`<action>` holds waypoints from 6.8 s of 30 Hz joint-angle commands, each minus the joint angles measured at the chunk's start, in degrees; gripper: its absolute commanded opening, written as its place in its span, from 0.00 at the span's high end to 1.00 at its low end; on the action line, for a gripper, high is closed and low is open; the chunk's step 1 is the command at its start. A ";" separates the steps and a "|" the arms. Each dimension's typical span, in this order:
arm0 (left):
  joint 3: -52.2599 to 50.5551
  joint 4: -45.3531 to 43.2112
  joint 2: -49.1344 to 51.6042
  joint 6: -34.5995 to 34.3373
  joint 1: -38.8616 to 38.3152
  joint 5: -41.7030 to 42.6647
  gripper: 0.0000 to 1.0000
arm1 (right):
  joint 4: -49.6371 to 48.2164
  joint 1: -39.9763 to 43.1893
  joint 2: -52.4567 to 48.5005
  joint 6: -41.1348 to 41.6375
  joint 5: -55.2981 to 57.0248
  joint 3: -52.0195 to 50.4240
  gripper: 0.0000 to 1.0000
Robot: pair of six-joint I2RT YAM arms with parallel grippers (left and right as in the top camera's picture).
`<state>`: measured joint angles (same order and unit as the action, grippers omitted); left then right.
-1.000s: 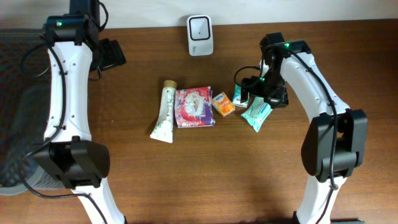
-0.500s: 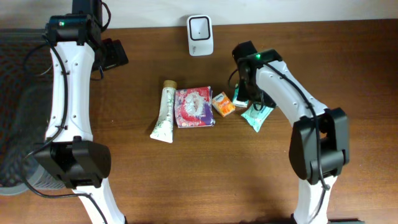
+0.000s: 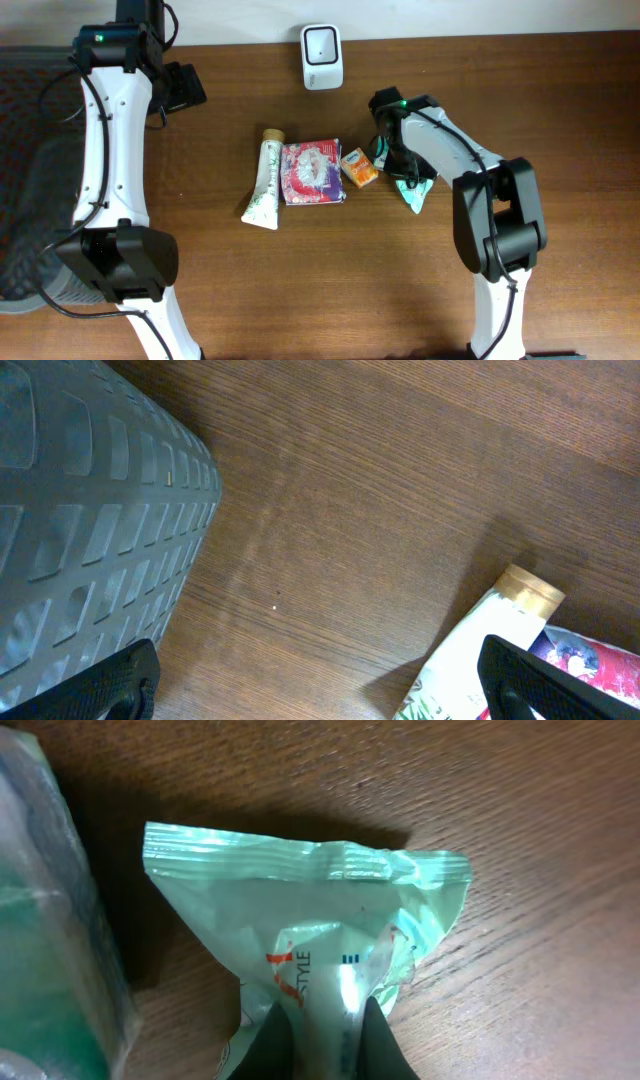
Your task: Scan the item barcode
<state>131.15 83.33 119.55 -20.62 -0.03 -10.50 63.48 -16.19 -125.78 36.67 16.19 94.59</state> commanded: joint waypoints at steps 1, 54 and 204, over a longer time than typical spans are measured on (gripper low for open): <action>0.24 -0.09 -1.49 -0.74 0.11 0.42 0.01 | 1.97 4.76 -0.55 -12.50 -24.98 3.26 0.96; 0.24 -0.09 -1.49 -0.74 0.07 0.39 0.01 | 12.74 34.10 -0.22 -45.48 -48.02 -4.72 0.39; 0.24 -0.09 -1.49 -0.74 0.11 0.39 0.01 | -10.12 16.63 6.43 -18.40 -35.93 16.68 0.96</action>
<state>131.13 83.31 119.52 -20.78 -0.03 -10.26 58.76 2.31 -120.27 10.09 -18.24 107.81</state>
